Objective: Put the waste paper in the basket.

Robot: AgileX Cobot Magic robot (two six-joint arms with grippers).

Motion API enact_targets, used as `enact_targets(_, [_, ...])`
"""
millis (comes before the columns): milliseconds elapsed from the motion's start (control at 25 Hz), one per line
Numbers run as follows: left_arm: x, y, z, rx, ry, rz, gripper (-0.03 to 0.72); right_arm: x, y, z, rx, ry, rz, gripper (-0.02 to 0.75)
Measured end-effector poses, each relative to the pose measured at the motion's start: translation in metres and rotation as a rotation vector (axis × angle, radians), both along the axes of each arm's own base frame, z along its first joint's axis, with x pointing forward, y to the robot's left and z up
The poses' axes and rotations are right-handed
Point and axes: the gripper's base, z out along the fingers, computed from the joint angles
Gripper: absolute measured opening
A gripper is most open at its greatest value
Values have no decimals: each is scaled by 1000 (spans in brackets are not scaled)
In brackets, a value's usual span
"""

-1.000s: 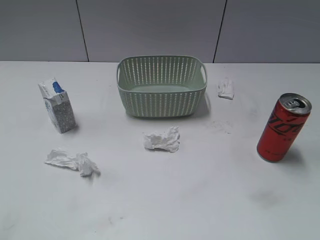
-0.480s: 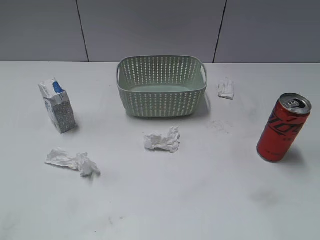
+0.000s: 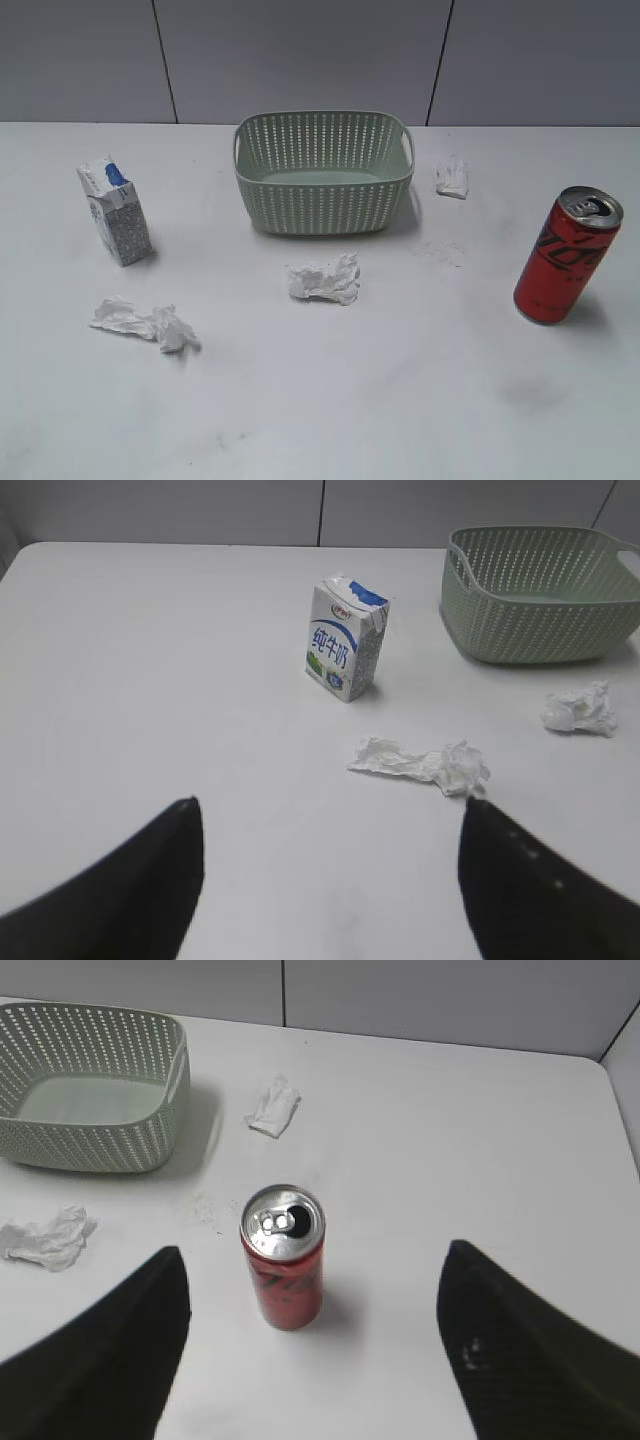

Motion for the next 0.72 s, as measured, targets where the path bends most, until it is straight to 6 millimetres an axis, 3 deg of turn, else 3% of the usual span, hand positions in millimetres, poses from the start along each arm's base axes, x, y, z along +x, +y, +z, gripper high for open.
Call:
enact_targets(320, [0,0,0,0,0,0,588,94,10,14,39,142,10,583])
enact_targets(560, [0,0,0,0,0,0,588,163,20,9,41,263,36,583])
enact_targets(720, [0,0,0,-1,0,-1,588,211,38,-5,19,336,81,583])
